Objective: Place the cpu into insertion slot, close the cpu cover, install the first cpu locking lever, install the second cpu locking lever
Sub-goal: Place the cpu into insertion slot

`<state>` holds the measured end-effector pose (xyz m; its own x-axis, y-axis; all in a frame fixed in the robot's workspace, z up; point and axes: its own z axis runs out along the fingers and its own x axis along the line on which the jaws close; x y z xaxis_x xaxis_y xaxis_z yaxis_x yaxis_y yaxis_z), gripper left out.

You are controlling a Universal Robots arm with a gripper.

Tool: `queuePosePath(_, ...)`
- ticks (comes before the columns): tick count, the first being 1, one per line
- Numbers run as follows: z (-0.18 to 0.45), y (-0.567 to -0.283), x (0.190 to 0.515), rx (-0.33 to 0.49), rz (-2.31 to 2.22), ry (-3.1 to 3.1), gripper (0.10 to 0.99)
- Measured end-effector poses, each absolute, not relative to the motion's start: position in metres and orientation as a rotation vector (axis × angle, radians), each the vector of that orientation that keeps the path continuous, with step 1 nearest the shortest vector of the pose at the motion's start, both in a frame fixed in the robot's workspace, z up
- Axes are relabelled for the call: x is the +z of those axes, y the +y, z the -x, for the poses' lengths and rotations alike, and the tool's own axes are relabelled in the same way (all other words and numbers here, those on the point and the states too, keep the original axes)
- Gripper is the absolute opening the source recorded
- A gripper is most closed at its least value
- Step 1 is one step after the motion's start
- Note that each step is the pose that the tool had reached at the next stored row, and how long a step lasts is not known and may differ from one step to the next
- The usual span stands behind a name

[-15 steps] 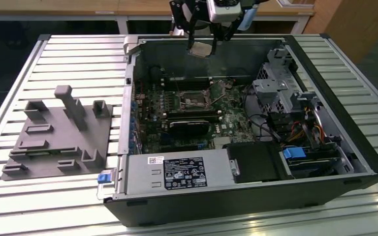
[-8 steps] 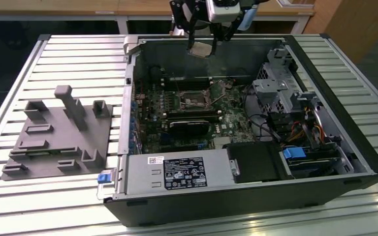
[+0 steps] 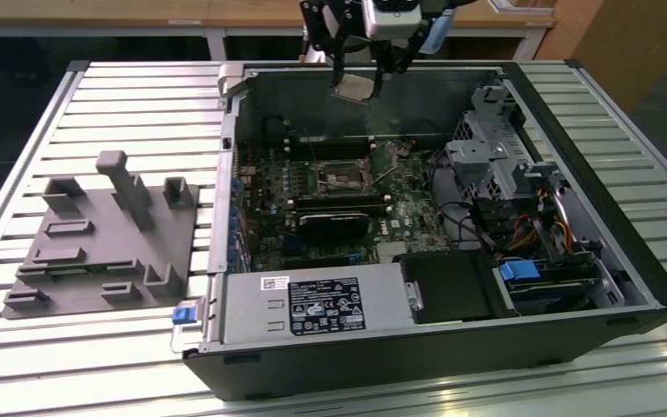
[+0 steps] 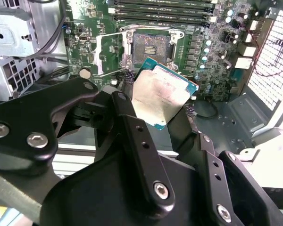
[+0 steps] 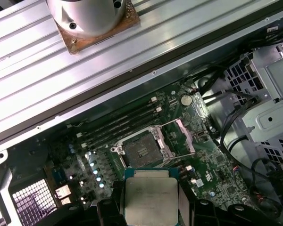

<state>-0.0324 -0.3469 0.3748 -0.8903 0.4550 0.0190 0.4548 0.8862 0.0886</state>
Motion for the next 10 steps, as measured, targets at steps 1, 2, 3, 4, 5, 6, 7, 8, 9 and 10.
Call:
queuePosePath(1, 0.0324, -0.3469, 0.3748, 0.142, -0.741, 3.047, 0.541)
queuePosePath(2, 0.0324, -0.3469, 0.3748, 0.142, -0.746, 3.046, 0.541)
queuePosePath(3, 0.0324, -0.3469, 0.3748, 0.142, -0.751, 3.044, 0.541)
queuePosePath(4, 0.0324, -0.3469, 0.3748, 0.142, -0.756, 3.043, 0.541)
queuePosePath(5, 0.0324, -0.3469, 0.3748, 0.142, -0.761, 3.041, 0.541)
queuePosePath(6, 0.0324, -0.3469, 0.3748, 0.142, -0.766, 3.04, 0.541)
queuePosePath(7, 0.0324, -0.3469, 0.3748, 0.142, -0.771, 3.039, 0.541)
queuePosePath(8, 0.0324, -0.3469, 0.3748, 0.142, -0.777, 3.037, 0.541)
queuePosePath(9, 0.0324, -0.3469, 0.3748, 0.142, -0.783, 3.035, 0.541)
queuePosePath(10, 0.0324, -0.3469, 0.3748, 0.142, -0.79, 3.033, 0.541)
